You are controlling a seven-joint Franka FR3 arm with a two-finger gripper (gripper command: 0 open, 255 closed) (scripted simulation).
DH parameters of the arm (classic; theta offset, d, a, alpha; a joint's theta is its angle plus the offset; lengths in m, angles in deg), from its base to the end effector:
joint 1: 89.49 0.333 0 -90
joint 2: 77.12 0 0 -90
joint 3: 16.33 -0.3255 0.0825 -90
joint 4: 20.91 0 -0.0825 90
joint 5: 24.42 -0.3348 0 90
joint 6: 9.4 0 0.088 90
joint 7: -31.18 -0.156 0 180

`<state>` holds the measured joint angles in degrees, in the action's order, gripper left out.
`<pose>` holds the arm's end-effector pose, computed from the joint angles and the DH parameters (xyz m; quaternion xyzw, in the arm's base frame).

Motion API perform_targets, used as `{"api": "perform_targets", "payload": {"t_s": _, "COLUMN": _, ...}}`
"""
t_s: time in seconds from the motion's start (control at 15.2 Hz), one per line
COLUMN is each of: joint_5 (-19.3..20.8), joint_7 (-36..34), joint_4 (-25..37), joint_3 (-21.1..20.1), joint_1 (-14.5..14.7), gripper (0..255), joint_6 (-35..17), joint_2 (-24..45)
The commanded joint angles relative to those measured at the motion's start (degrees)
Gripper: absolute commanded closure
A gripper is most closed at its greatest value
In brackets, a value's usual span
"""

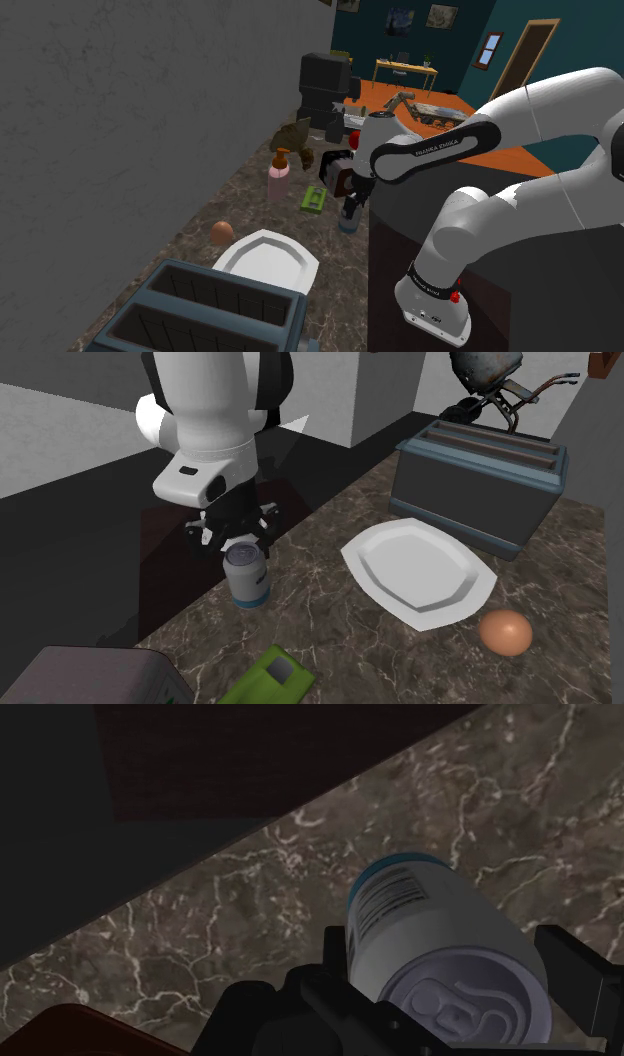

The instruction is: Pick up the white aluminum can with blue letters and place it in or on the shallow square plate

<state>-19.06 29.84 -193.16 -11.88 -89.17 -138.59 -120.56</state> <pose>0.2373 -0.0177 0.3247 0.9999 -0.0077 0.0032 0.0097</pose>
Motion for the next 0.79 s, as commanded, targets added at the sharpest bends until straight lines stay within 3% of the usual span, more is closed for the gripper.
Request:
{"api": "perform_targets", "payload": {"t_s": 0.0, "joint_5": 0.0, "joint_7": 0.0, "joint_4": 0.0, "joint_3": 0.0, "joint_1": 0.0, "gripper": 255, "joint_6": 0.0, "joint_2": 0.0}}
{"api": "perform_targets", "payload": {"t_s": 0.33, "joint_5": 0.0, "joint_7": 0.0, "joint_4": 0.0, "joint_3": 0.0, "joint_1": 0.0, "gripper": 255, "joint_6": 0.0, "joint_2": 0.0}}
{"api": "perform_targets", "payload": {"t_s": 0.73, "joint_5": -0.4, "joint_7": 0.2, "joint_4": 3.0, "joint_3": -0.3, "joint_1": 0.2, "gripper": 255, "joint_6": 6.8, "joint_2": -3.8}}
